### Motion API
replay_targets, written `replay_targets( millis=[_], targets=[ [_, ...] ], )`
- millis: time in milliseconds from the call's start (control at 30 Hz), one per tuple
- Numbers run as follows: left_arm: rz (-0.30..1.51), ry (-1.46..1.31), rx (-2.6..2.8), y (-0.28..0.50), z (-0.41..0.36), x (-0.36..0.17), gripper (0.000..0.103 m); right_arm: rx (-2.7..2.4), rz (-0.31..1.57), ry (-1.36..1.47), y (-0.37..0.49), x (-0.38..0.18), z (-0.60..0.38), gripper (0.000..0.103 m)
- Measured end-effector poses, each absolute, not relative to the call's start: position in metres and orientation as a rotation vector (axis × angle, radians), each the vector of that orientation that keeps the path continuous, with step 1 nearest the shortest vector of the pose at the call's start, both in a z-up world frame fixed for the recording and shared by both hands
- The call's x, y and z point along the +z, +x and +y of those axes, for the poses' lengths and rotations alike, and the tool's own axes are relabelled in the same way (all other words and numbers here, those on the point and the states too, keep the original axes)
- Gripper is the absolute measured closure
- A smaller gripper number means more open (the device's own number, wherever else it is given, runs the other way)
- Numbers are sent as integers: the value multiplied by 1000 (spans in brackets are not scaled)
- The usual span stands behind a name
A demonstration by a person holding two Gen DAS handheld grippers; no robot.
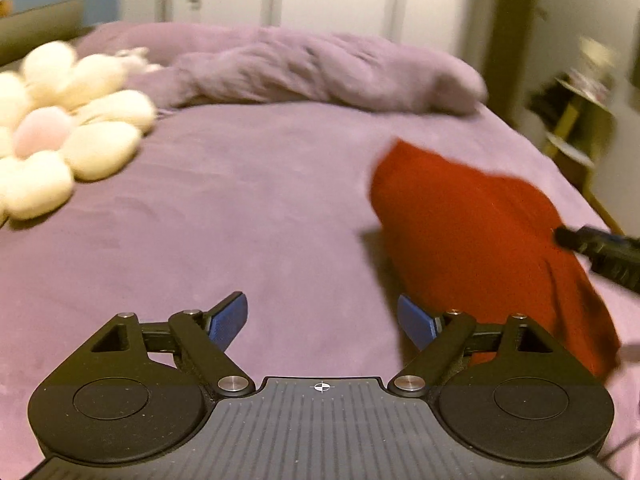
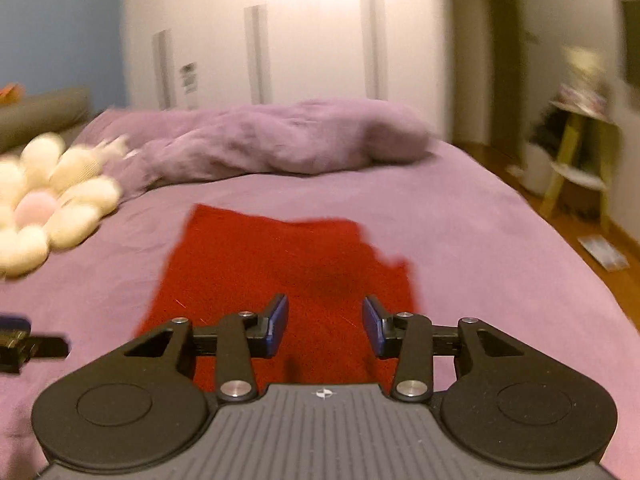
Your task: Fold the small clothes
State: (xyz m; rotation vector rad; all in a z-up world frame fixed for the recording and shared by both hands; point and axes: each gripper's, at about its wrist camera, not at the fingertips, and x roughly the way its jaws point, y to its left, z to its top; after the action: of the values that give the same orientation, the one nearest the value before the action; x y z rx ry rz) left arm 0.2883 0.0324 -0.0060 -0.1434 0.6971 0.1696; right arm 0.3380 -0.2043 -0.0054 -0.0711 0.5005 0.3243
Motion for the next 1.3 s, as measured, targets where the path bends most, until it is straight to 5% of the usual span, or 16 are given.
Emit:
replay_targets(
  millis=[233, 667, 1033, 1167, 1267, 1300],
  targets=[
    [691, -167, 239, 339, 15, -11, 15, 304, 526, -249, 409, -39, -167, 72],
    [623, -82, 224, 443, -71, -38, 5, 173, 524, -8, 431, -80, -246, 72],
    [565, -69, 186, 441, -75, -70, 5, 220, 508, 117, 439, -89, -275, 68],
    [666, -247, -55, 412, -23, -49, 5, 307, 589, 281, 424, -68, -302, 52],
    [743, -428, -220, 381, 18, -57, 5, 298, 674, 353, 397, -70, -332, 7],
    [759, -474, -260, 375, 27, -64, 5, 320, 698, 387, 388, -77, -343, 7]
  ],
)
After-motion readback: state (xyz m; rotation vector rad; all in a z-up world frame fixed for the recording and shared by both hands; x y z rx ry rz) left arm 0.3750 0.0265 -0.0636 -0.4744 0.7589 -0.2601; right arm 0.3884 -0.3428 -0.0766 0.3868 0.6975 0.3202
